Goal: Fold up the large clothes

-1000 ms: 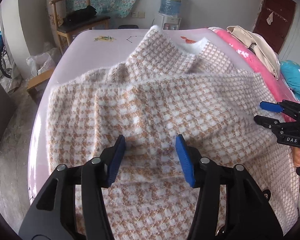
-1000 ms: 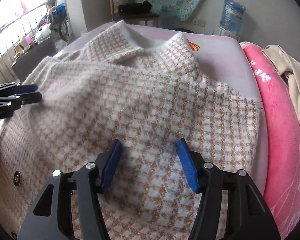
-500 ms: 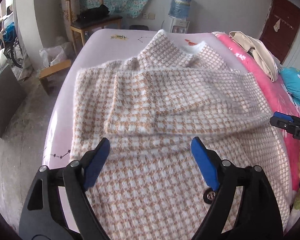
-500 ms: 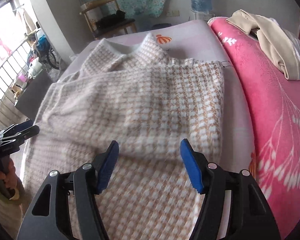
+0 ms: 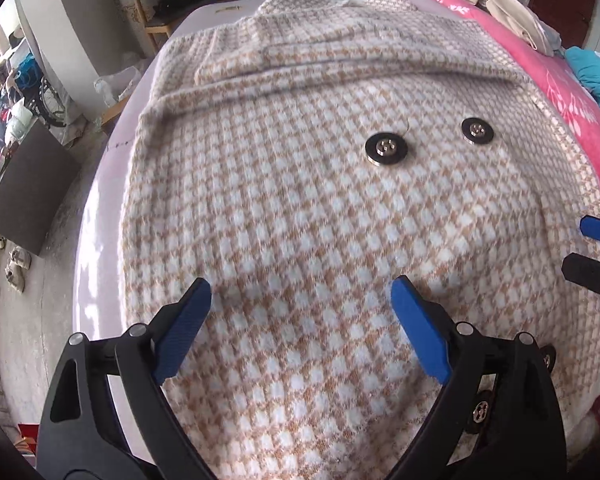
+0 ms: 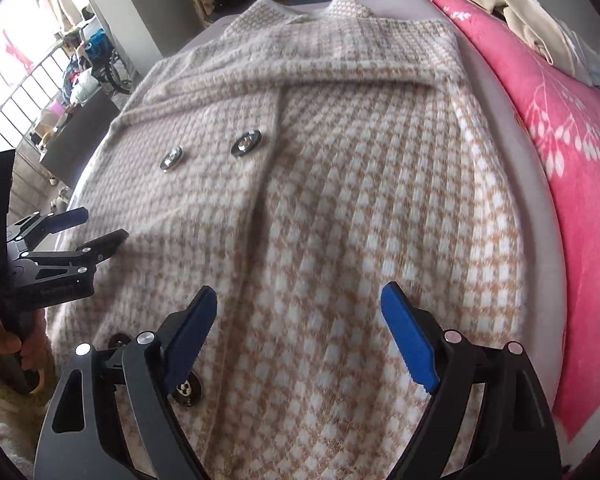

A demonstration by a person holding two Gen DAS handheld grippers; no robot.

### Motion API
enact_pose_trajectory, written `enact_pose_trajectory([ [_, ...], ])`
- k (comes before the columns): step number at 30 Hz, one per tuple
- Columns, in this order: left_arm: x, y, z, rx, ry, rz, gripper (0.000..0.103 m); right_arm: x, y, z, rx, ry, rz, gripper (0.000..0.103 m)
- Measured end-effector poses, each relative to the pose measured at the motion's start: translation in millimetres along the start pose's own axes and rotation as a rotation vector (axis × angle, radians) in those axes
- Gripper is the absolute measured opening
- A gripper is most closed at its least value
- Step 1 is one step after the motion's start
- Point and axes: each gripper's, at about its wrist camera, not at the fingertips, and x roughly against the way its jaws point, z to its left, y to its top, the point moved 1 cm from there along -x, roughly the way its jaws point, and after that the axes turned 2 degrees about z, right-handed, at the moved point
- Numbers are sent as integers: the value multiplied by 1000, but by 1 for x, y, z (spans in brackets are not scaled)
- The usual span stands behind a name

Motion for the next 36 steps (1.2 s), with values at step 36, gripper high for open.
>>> enact_pose_trajectory([
  [36, -2, -11, 8, 109, 10, -31, 96, -9, -9, 12, 27, -78, -46, 97],
])
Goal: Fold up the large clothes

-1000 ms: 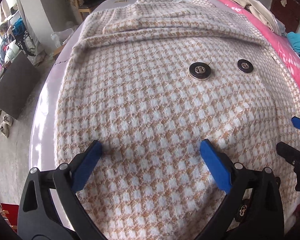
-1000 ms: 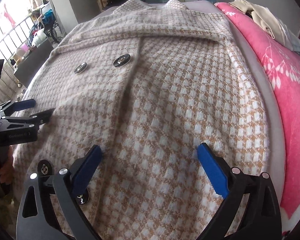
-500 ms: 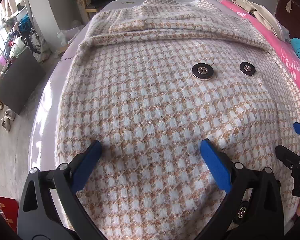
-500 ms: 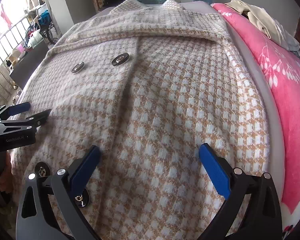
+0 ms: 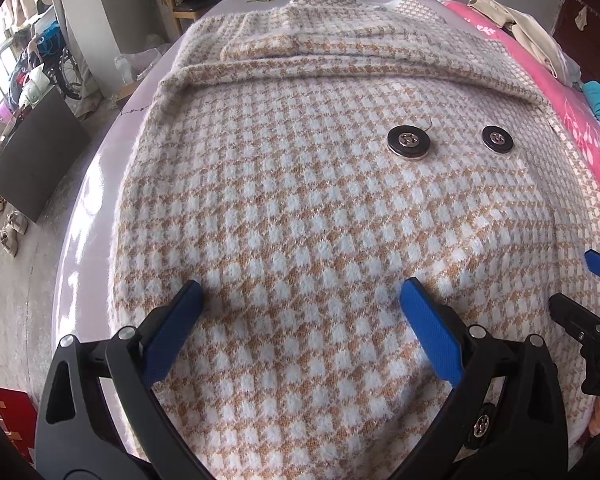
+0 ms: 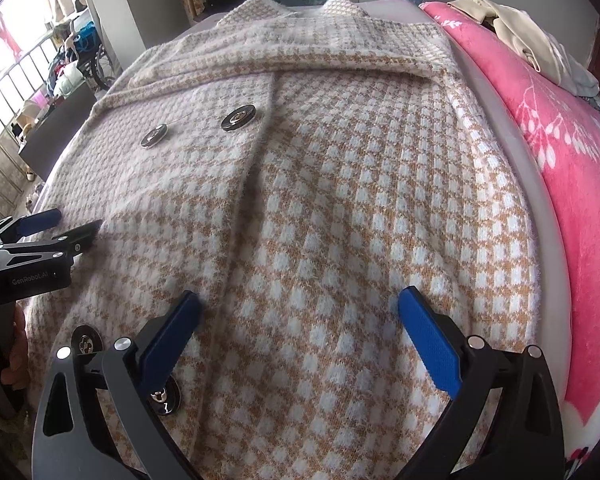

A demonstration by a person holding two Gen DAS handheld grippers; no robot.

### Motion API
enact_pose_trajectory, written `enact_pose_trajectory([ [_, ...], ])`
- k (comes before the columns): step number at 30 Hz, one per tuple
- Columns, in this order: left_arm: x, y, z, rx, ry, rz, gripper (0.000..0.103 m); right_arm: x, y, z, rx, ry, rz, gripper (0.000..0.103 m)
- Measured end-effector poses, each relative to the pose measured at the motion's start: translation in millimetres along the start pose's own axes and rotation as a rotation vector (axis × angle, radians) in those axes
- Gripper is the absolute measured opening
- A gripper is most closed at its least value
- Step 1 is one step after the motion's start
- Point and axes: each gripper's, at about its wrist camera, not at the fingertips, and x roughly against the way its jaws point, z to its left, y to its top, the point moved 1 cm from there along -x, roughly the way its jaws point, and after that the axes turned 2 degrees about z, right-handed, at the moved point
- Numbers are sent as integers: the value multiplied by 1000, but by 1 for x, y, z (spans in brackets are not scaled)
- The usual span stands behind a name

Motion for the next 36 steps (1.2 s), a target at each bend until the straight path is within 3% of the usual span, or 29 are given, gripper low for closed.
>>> enact_pose_trajectory([
  [16, 0, -2, -1, 3, 4, -17, 96, -5, 6, 1, 10, 0, 62, 97],
  [36, 2, -6, -1, 12, 11, -33, 96, 0, 6, 3, 17, -17, 72, 97],
])
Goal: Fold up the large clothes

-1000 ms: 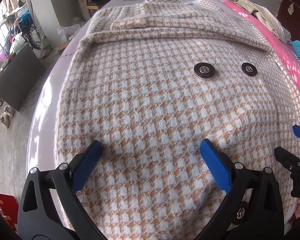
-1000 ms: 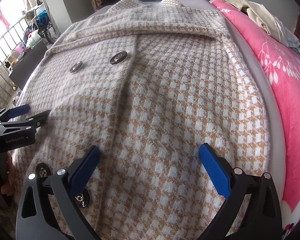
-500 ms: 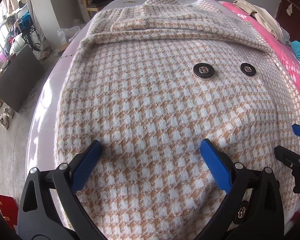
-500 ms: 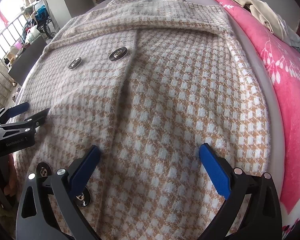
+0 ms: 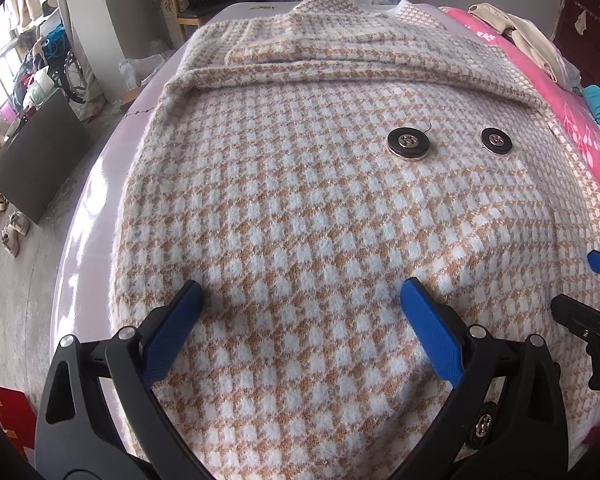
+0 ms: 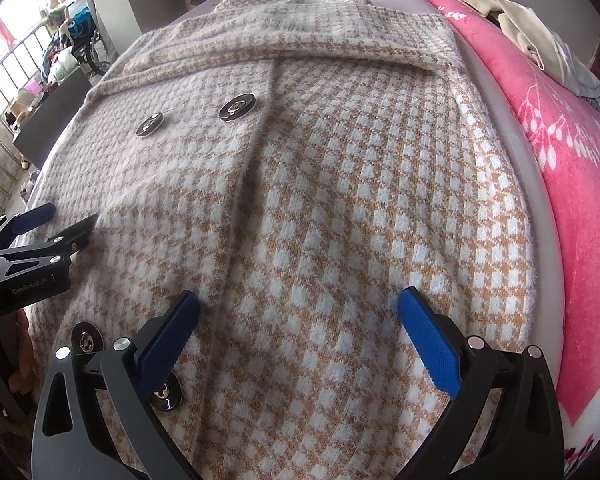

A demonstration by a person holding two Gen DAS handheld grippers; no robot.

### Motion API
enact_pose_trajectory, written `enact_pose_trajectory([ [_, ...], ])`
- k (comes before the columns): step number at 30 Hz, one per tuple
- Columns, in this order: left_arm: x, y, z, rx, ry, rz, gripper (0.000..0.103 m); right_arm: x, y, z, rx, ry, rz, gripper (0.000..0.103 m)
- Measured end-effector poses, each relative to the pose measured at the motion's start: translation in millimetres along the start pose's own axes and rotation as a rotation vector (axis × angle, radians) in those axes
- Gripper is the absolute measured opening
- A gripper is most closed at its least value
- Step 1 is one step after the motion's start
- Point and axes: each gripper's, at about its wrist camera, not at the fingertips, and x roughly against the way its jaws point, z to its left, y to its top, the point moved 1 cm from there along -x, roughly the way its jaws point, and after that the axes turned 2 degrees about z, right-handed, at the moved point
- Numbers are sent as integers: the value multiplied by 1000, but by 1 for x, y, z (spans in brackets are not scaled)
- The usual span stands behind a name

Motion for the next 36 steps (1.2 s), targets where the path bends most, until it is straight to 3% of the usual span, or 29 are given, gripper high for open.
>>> enact_pose_trajectory([
  [5, 1, -1, -1, 0, 0, 1, 96, 20, -5, -6, 2, -78, -62, 97],
  [10, 1, -1, -1, 1, 1, -2, 96, 3, -16, -12, 19, -132, -2, 97],
  [26, 2, -2, -1, 9, 3, -9, 96, -2, -25, -24, -32, -71, -50, 97],
  [36, 25, -6, 23, 3, -87, -22, 96, 0, -28, -24, -32, -74, -53, 97],
])
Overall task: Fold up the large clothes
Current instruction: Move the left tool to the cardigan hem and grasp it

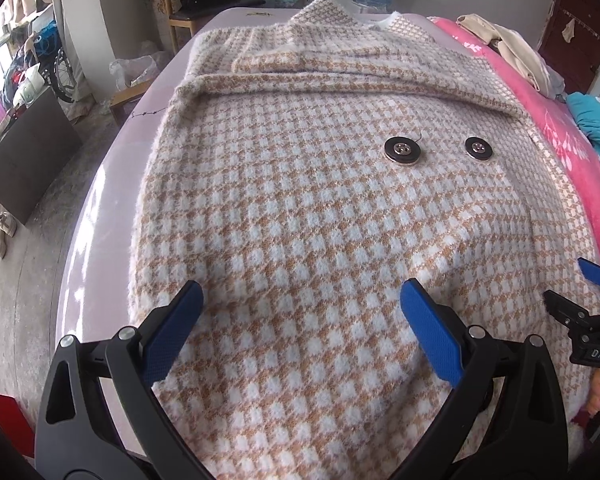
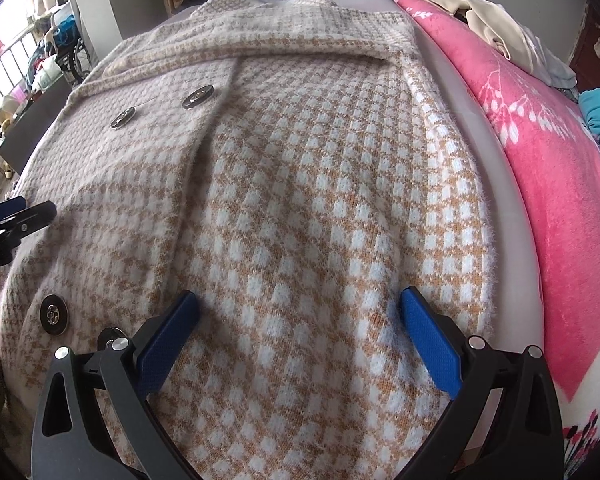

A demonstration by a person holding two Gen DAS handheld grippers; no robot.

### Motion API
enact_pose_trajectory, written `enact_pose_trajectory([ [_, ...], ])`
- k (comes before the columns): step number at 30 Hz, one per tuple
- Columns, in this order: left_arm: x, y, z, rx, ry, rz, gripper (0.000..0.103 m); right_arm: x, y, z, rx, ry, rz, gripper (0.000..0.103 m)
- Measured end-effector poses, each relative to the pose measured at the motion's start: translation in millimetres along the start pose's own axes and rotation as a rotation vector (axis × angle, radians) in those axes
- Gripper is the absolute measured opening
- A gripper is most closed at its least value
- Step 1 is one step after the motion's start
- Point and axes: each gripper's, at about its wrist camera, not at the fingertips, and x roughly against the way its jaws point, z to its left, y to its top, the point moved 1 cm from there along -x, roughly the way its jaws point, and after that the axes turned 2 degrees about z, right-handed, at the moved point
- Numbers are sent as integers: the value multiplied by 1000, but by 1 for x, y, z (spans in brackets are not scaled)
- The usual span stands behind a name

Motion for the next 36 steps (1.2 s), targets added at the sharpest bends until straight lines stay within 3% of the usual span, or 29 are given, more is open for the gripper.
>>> enact_pose_trajectory([
  [5, 29, -19, 18, -9, -30, -36, 96, 0, -1, 0, -1, 2, -6, 97],
  [11, 52, -55, 38, 50, -116, -12, 95, 0, -1, 0, -1, 2, -5, 97],
  [14, 59, -72, 43, 74, -169, 20, 83, 0, -1, 0, -2, 2, -6, 97],
  [20, 56, -106, 49, 161, -300, 124, 68, -1, -2, 1, -2, 0, -8, 97],
  [24, 49, -116, 51, 182, -302, 163, 59, -1, -2, 2, 0, -1, -4, 97],
  [31, 50, -121, 58, 204, -293, 184, 58, 0, -1, 1, -1, 0, -7, 97],
  [36, 58, -122, 63, 225, -284, 149, 58, 0, -1, 1, -1, 1, -10, 97],
])
